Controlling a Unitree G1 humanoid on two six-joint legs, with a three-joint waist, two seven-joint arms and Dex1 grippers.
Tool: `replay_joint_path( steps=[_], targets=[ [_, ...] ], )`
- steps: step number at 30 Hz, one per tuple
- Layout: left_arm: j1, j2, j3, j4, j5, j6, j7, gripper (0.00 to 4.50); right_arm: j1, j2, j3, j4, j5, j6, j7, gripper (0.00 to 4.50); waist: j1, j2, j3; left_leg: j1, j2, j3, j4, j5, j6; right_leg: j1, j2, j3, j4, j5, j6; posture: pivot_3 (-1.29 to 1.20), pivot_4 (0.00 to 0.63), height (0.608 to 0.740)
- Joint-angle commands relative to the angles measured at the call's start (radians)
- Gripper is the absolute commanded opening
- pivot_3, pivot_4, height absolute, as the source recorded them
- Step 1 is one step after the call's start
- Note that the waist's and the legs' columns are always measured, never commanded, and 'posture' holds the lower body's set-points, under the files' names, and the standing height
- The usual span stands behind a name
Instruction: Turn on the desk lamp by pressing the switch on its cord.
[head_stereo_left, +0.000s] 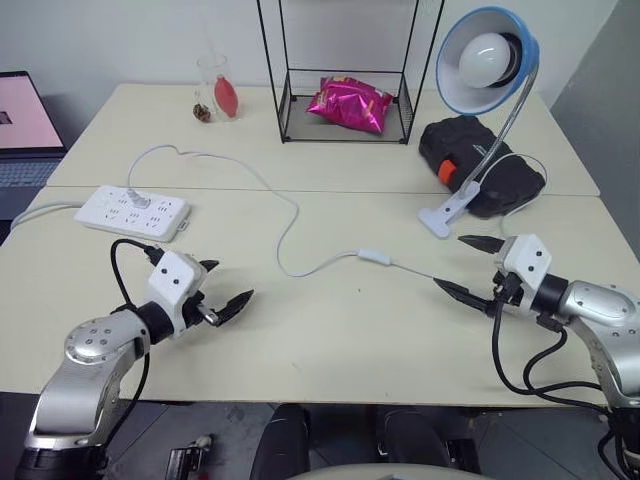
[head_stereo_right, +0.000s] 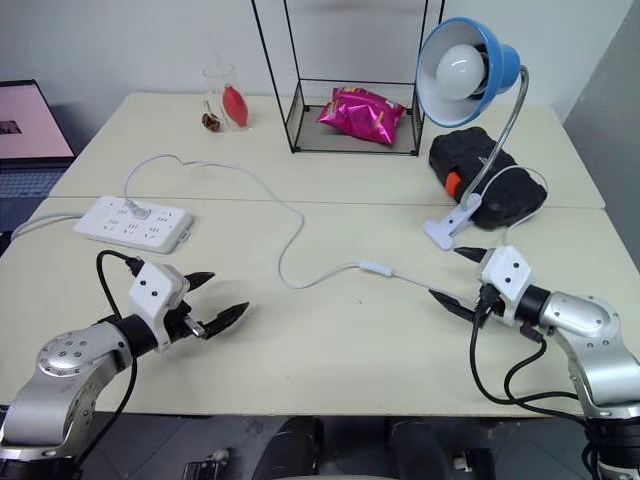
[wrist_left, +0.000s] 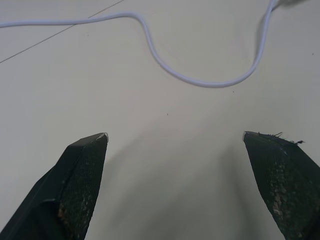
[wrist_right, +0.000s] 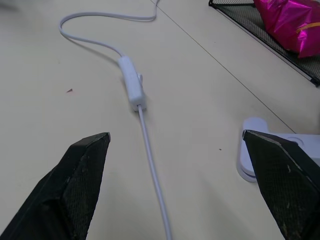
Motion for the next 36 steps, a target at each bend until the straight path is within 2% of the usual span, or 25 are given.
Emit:
replay_joint_path(
  steps=[1, 8, 14, 22, 26, 30, 36],
  targets=[
    [0.017, 0.013, 0.027, -0.052, -0.005, -0.020, -0.009, 4.50, -0.018, -0.002, -0.011, -0.009, 0.009, -0.023, 0.007, 4.46, 0.000, 0.000, 0.000, 0.000, 0.000, 0.000, 0.000, 0.000, 0.000, 0.000, 0.000, 0.000, 0.000, 0.000, 0.000, 0.00, 0.150, 0.740],
    [0.035, 0.025, 0.022, -0.060, 0.041, -0.020, 0.014, 4.50, -0.020, -0.004, -0.007, 0.004, 0.004, -0.030, 0.017, 4.46, 0.000, 0.000, 0.000, 0.000, 0.000, 0.000, 0.000, 0.000, 0.000, 0.000, 0.000, 0.000, 0.000, 0.000, 0.000, 0.00, 0.150, 0.740],
    [-0.010, 0.001, 0.052, -0.060, -0.031, -0.058, -0.029, 4.50, -0.020, -0.005, 0.000, -0.011, 0.010, -0.013, 0.025, 4.46, 0.000, 0.000, 0.000, 0.000, 0.000, 0.000, 0.000, 0.000, 0.000, 0.000, 0.000, 0.000, 0.000, 0.000, 0.000, 0.00, 0.150, 0.740],
    [-0.207, 0.045, -0.119, 0.017, 0.013, -0.079, -0.143, 4.50, 0.029, -0.061, -0.029, -0.141, 0.037, 0.064, 0.045, 4.46, 0.003, 0.000, 0.000, 0.000, -0.001, 0.000, 0.000, 0.000, 0.000, 0.000, 0.000, 0.000, 0.000, 0.000, 0.000, 0.00, 0.150, 0.740],
    [-0.395, 0.011, -0.262, 0.145, 0.057, -0.131, -0.236, 4.50, 0.054, -0.074, -0.049, -0.239, 0.072, 0.176, 0.009, 4.46, 0.004, 0.000, 0.000, -0.001, -0.001, -0.001, 0.000, 0.000, 0.000, 0.000, 0.000, -0.001, 0.000, 0.000, 0.000, 0.00, 0.150, 0.740],
    [-0.582, -0.086, -0.379, 0.338, 0.105, -0.210, -0.302, 4.50, 0.091, -0.086, -0.055, -0.314, 0.080, 0.249, -0.019, 4.46, 0.004, 0.000, 0.000, -0.001, -0.001, 0.000, 0.001, 0.000, 0.000, 0.000, 0.001, -0.001, 0.000, 0.000, 0.000, 0.00, 0.150, 0.740],
    [-0.736, -0.195, -0.460, 0.608, 0.164, -0.337, -0.374, 4.50, 0.117, -0.088, -0.060, -0.381, 0.060, 0.320, -0.074, 4.46, -0.003, 0.000, 0.000, -0.002, -0.002, 0.000, 0.001, 0.000, 0.000, -0.001, 0.001, 0.000, 0.000, 0.000, 0.000, 0.00, 0.150, 0.740]
  ],
)
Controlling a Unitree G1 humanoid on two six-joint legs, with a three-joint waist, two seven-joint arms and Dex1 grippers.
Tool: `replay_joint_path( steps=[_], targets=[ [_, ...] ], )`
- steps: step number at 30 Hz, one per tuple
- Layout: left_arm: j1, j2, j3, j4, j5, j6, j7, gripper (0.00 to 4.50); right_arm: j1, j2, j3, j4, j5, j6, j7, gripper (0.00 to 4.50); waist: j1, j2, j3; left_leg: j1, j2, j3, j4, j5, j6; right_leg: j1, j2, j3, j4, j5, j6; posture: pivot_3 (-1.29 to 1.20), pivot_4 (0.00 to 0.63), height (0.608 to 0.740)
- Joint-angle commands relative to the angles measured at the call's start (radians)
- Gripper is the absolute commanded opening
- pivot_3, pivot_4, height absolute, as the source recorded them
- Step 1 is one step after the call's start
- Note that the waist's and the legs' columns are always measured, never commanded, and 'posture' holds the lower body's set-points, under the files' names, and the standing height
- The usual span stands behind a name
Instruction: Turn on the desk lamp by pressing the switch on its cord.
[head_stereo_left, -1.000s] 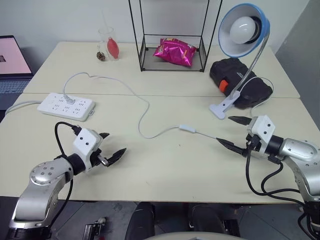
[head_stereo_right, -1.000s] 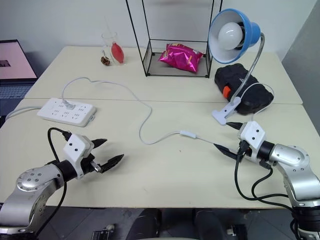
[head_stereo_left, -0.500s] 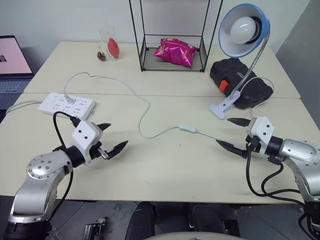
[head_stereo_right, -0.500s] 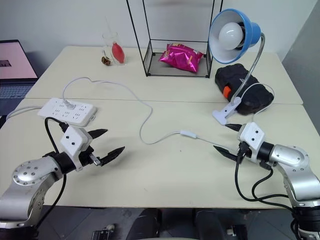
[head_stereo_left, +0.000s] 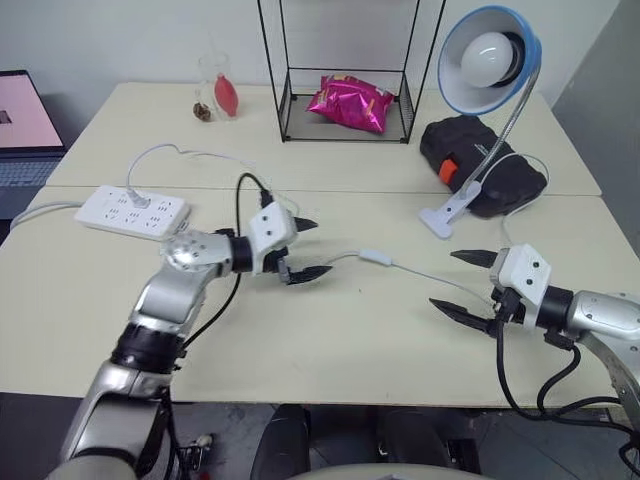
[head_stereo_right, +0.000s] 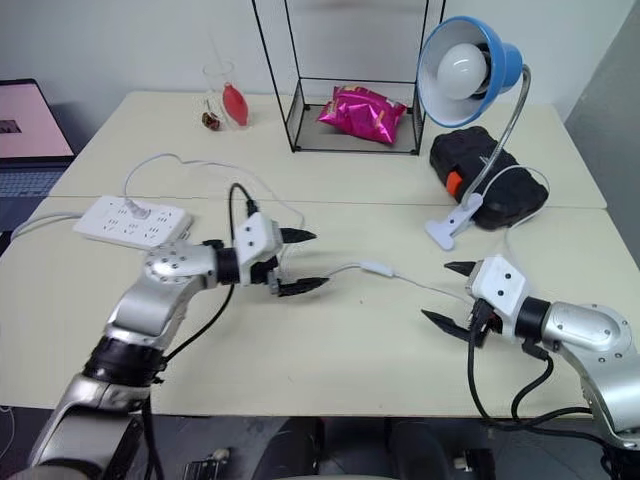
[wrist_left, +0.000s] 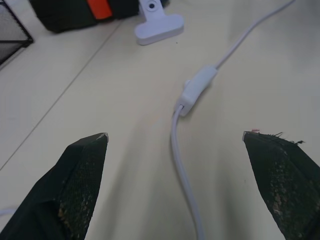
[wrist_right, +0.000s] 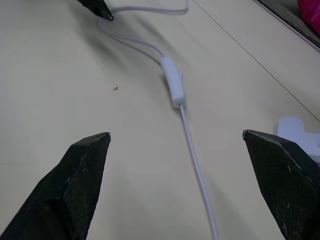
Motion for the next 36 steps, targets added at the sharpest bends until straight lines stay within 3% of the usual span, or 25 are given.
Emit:
replay_joint_path(
  steps=[1, 12, 34, 36],
  targets=[
    [-0.086, -0.055, -0.026, 0.157, 0.039, -0.100, -0.038, 4.50, 0.013, -0.010, -0.024, -0.069, 0.010, 0.044, -0.031, 4.46, 0.000, 0.000, 0.000, 0.000, 0.000, 0.000, 0.000, 0.000, 0.000, 0.000, 0.000, 0.000, 0.000, 0.000, 0.000, 0.00, 0.150, 0.740],
    [-0.226, -0.205, -0.039, 0.449, 0.086, -0.224, -0.081, 4.50, 0.040, -0.002, -0.021, -0.133, 0.021, 0.098, -0.060, 4.46, 0.003, 0.000, 0.000, -0.001, -0.001, -0.001, 0.001, 0.000, 0.000, 0.000, 0.000, -0.001, 0.000, 0.000, 0.000, 0.00, 0.150, 0.740],
    [-0.283, -0.275, -0.047, 0.636, 0.187, -0.381, -0.089, 4.50, 0.057, 0.011, -0.011, -0.142, 0.015, 0.092, -0.072, 4.46, 0.003, -0.001, 0.000, -0.001, -0.001, -0.001, 0.001, 0.000, 0.000, 0.000, 0.001, -0.001, 0.000, 0.000, 0.001, 0.00, 0.150, 0.740],
    [-0.288, -0.279, -0.045, 0.651, 0.194, -0.393, -0.088, 4.15, 0.061, 0.012, -0.012, -0.142, 0.014, 0.091, -0.073, 4.50, 0.003, -0.001, 0.000, -0.001, -0.001, -0.001, 0.001, 0.000, 0.000, 0.000, 0.001, -0.001, 0.000, 0.000, 0.001, 0.00, 0.150, 0.740]
  ],
)
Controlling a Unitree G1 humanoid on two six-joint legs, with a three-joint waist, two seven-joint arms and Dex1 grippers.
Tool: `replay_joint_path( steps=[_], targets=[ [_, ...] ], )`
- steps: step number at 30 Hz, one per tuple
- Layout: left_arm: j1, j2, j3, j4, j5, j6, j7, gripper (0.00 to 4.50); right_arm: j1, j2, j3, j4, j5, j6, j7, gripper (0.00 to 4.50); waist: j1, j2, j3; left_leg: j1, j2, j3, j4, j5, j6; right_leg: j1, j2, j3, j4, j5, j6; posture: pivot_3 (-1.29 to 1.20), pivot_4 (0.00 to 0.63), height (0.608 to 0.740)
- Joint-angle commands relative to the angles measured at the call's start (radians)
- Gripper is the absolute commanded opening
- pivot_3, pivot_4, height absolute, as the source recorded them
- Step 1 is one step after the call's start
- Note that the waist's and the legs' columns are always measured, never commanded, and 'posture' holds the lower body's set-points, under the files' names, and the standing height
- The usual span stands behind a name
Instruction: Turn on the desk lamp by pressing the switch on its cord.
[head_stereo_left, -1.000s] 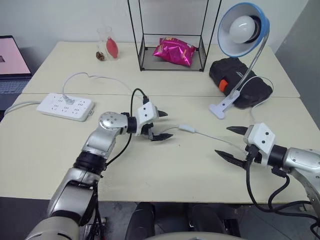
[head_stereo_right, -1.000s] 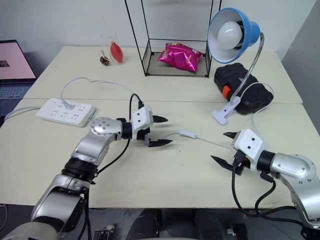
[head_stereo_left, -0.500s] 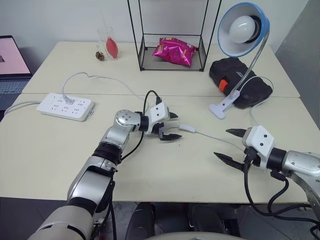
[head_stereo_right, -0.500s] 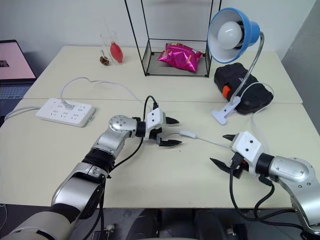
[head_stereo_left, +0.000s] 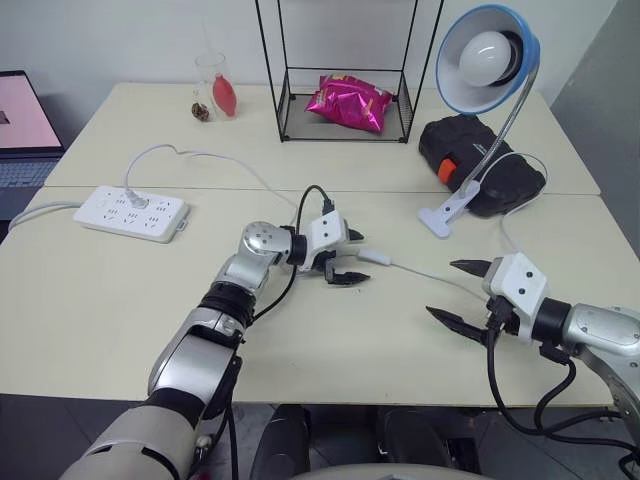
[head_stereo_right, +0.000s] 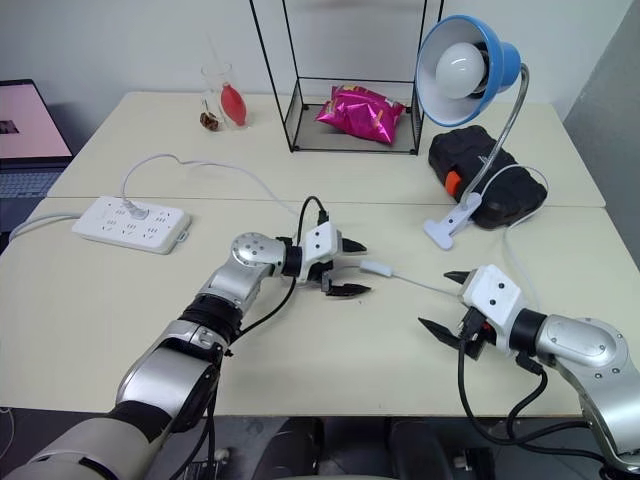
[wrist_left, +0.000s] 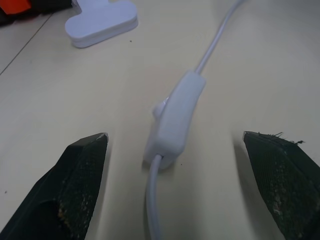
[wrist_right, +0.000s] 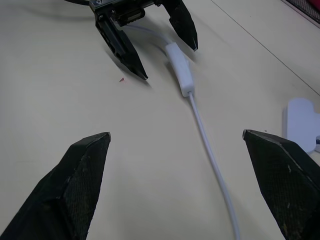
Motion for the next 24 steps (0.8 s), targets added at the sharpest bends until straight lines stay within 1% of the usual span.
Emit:
replay_joint_path(
  steps=[1, 2, 3, 7, 11, 17, 19, 20, 24],
  targets=[
    [-0.031, -0.010, 0.004, 0.015, 0.013, -0.037, 0.008, 3.99, 0.001, 0.004, -0.012, -0.035, 0.007, -0.013, -0.011, 4.50, 0.000, 0.000, 0.000, 0.000, 0.000, 0.000, 0.000, 0.000, 0.000, 0.000, 0.000, 0.000, 0.000, 0.000, 0.000, 0.00, 0.150, 0.740],
    [-0.034, -0.012, 0.007, 0.023, 0.015, -0.041, 0.010, 3.82, 0.001, 0.004, -0.011, -0.036, 0.007, -0.013, -0.012, 4.50, 0.000, 0.000, 0.000, 0.000, 0.000, 0.000, 0.000, 0.000, 0.000, 0.000, 0.000, 0.000, 0.000, 0.000, 0.000, 0.00, 0.150, 0.740],
    [-0.037, -0.014, 0.009, 0.031, 0.017, -0.046, 0.012, 3.53, 0.001, 0.005, -0.010, -0.036, 0.007, -0.013, -0.013, 4.50, 0.000, 0.000, 0.000, 0.000, 0.000, 0.000, 0.000, 0.000, 0.000, 0.000, 0.000, 0.000, 0.000, 0.000, 0.000, 0.00, 0.150, 0.740],
    [-0.046, -0.024, 0.014, 0.053, 0.020, -0.065, 0.031, 2.81, 0.003, 0.006, -0.009, -0.038, 0.008, -0.013, -0.016, 4.50, 0.000, 0.000, 0.000, 0.000, 0.000, 0.000, 0.000, 0.000, 0.000, 0.000, 0.000, 0.000, 0.000, 0.000, 0.000, 0.00, 0.150, 0.740],
    [-0.049, -0.035, 0.016, 0.060, 0.024, -0.074, 0.039, 1.97, 0.001, 0.005, -0.005, -0.038, 0.008, -0.013, -0.018, 4.50, 0.000, 0.000, 0.000, 0.000, 0.000, 0.000, 0.000, 0.000, 0.000, 0.000, 0.000, 0.000, 0.000, 0.000, 0.000, 0.00, 0.150, 0.740],
    [-0.041, -0.035, 0.015, 0.058, 0.029, -0.090, 0.044, 0.94, -0.003, 0.004, 0.001, -0.037, 0.008, -0.013, -0.018, 4.50, 0.000, 0.000, 0.000, 0.000, 0.000, 0.000, 0.000, 0.000, 0.000, 0.000, 0.000, 0.000, 0.000, 0.000, 0.000, 0.00, 0.150, 0.740],
    [-0.035, -0.028, 0.019, 0.047, 0.028, -0.101, 0.049, 0.48, -0.009, 0.005, 0.006, -0.034, 0.006, -0.015, -0.019, 4.50, 0.000, 0.000, 0.000, 0.000, 0.000, 0.000, 0.000, 0.000, 0.000, 0.000, 0.000, 0.000, 0.000, 0.000, 0.000, 0.00, 0.150, 0.740],
    [-0.033, -0.025, 0.021, 0.041, 0.027, -0.106, 0.051, 0.38, -0.012, 0.005, 0.008, -0.033, 0.005, -0.016, -0.020, 4.50, 0.000, 0.000, 0.000, 0.000, 0.000, 0.000, 0.000, 0.000, 0.000, 0.000, 0.000, 0.000, 0.000, 0.000, 0.000, 0.00, 0.150, 0.740],
    [-0.013, -0.006, 0.026, -0.009, 0.028, -0.152, 0.072, 0.39, -0.023, 0.007, 0.017, -0.033, -0.003, -0.021, -0.026, 4.50, 0.000, 0.000, 0.000, 0.000, 0.000, 0.000, 0.000, 0.000, 0.000, 0.000, 0.000, 0.000, 0.000, 0.000, 0.000, 0.00, 0.150, 0.740]
  ],
)
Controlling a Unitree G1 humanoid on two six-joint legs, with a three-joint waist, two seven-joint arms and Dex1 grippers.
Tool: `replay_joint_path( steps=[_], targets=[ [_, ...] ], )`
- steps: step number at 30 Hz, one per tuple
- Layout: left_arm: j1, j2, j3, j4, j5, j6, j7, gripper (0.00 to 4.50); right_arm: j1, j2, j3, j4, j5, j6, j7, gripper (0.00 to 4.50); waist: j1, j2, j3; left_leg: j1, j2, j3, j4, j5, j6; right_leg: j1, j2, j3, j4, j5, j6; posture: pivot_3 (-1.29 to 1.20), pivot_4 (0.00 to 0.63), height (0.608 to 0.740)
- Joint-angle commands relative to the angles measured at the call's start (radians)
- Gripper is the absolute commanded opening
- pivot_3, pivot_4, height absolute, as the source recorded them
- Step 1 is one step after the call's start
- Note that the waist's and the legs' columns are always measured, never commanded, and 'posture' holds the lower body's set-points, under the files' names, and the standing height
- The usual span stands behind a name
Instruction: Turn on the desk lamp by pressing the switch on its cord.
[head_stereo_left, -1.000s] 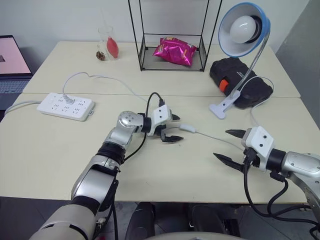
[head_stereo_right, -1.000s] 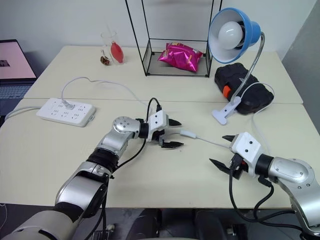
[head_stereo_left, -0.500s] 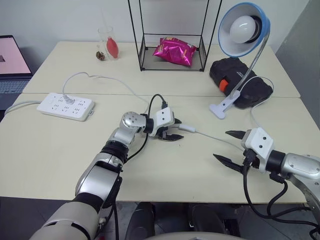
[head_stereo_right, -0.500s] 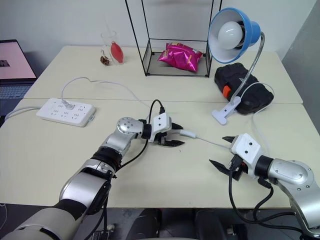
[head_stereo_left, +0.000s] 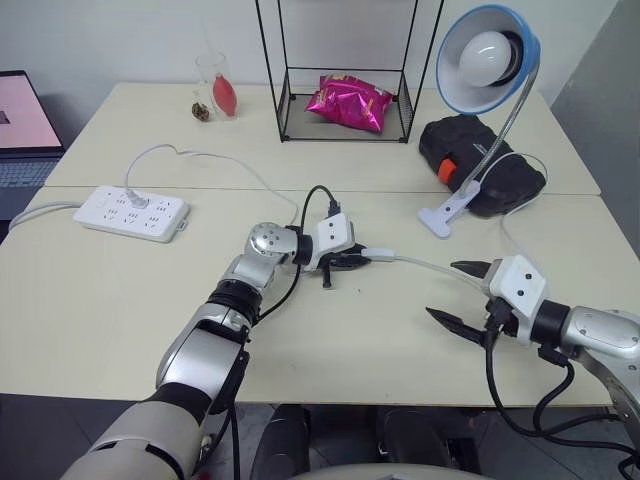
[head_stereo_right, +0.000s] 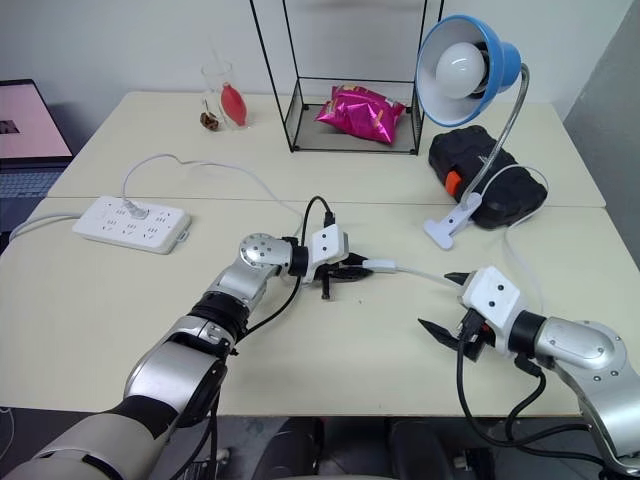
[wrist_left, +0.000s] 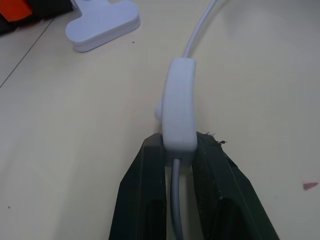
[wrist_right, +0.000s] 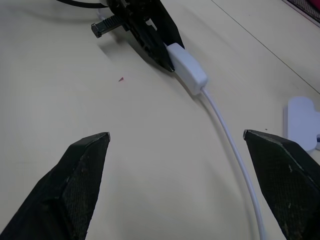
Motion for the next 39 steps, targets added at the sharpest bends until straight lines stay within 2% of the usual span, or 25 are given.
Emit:
replay_joint_path(
  steps=[1, 6, 10, 20, 27, 34, 39],
  targets=[
    [0.019, 0.026, 0.023, -0.088, 0.000, -0.073, 0.032, 0.39, -0.021, 0.004, 0.001, -0.031, 0.000, -0.021, -0.010, 4.50, -0.001, 0.000, 0.000, 0.000, 0.000, 0.000, 0.000, 0.000, 0.000, 0.000, 0.000, 0.000, 0.000, 0.000, 0.000, 0.00, 0.150, 0.740],
    [0.093, 0.086, 0.003, -0.230, 0.069, -0.244, 0.128, 0.39, -0.032, 0.016, 0.022, -0.042, -0.022, -0.047, -0.027, 4.50, 0.000, 0.000, 0.000, 0.000, 0.000, 0.000, 0.000, 0.000, 0.000, 0.000, 0.000, 0.000, 0.000, 0.000, 0.000, 0.00, 0.150, 0.740],
    [0.155, 0.126, -0.003, -0.339, 0.121, -0.304, 0.192, 0.39, -0.046, 0.022, 0.047, -0.040, -0.078, -0.110, -0.049, 4.50, 0.001, 0.000, 0.000, 0.000, 0.000, 0.000, 0.000, 0.000, 0.000, 0.000, 0.000, 0.000, 0.000, 0.000, 0.000, 0.00, 0.150, 0.740],
    [0.191, 0.190, -0.026, -0.443, 0.351, -0.506, 0.441, 0.39, -0.059, 0.014, 0.144, -0.018, -0.270, -0.295, -0.068, 4.50, 0.002, 0.000, 0.000, 0.000, 0.000, 0.000, 0.000, 0.000, 0.000, 0.000, -0.001, 0.000, 0.000, 0.000, 0.000, 0.00, 0.150, 0.740],
    [0.204, 0.204, -0.039, -0.474, 0.474, -0.562, 0.599, 0.39, -0.133, 0.055, 0.261, 0.001, -0.430, -0.316, -0.130, 4.50, 0.000, 0.000, 0.000, 0.001, 0.001, 0.000, 0.000, 0.000, 0.000, 0.000, 0.000, 0.000, 0.000, 0.000, 0.000, 0.00, 0.150, 0.740],
    [0.221, 0.210, -0.053, -0.515, 0.526, -0.580, 0.687, 0.39, -0.212, 0.134, 0.383, 0.061, -0.555, -0.312, -0.158, 4.50, 0.002, 0.000, 0.000, 0.001, 0.000, 0.000, 0.000, 0.000, 0.000, 0.000, -0.001, 0.000, 0.000, 0.000, 0.000, 0.00, 0.150, 0.740],
    [0.227, 0.220, -0.052, -0.537, 0.572, -0.601, 0.762, 0.39, -0.246, 0.156, 0.407, 0.104, -0.653, -0.362, -0.198, 4.50, 0.002, 0.000, 0.000, 0.001, 0.000, 0.000, 0.000, 0.000, 0.000, 0.000, -0.001, 0.000, 0.001, 0.000, 0.000, 0.00, 0.150, 0.740]
  ],
)
